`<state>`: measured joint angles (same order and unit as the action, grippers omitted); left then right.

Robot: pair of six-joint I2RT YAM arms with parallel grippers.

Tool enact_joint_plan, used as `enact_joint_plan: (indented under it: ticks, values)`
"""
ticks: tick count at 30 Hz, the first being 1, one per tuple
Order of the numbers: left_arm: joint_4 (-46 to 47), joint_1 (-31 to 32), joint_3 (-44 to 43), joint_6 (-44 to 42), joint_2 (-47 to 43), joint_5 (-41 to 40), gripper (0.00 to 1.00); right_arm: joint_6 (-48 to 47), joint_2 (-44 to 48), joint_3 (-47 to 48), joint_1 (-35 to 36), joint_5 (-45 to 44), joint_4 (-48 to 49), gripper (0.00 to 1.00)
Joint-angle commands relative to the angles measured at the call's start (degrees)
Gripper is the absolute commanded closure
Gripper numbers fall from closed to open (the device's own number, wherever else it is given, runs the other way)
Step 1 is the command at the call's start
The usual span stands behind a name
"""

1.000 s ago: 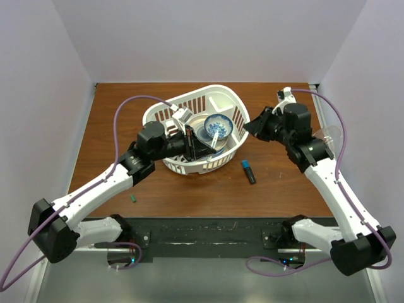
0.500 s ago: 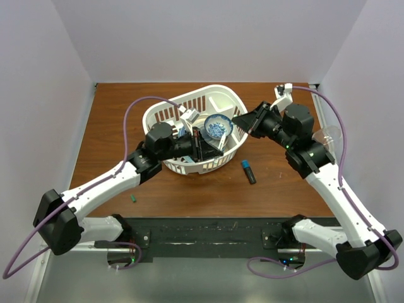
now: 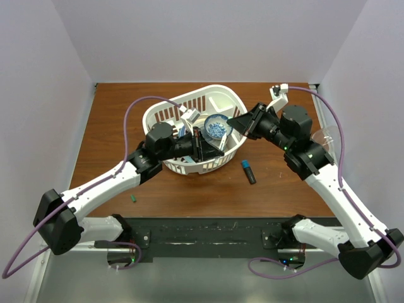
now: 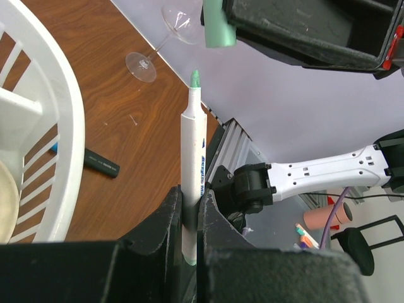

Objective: Insert the pens into the pen caps

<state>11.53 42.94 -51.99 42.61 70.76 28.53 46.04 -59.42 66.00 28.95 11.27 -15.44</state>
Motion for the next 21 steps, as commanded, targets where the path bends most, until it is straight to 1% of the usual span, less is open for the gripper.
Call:
enact_joint_plan:
  ticks: [1,12,21]
  values:
    - [2.97,0.30,-3.12,-0.51,-1.06,0.56,1.00,-0.69,1.85,1.24,0.58,-0.72,1.12,1.00]
    - [3.15,0.31,-4.00,-0.33,-1.59,1.00,1.00,-3.24,2.64,0.71,0.85,-1.34,0.24,1.00]
    - [4.46,0.48,-3.56,0.36,-2.03,1.61,1.00,-4.47,1.94,0.10,0.93,0.16,0.15,1.00]
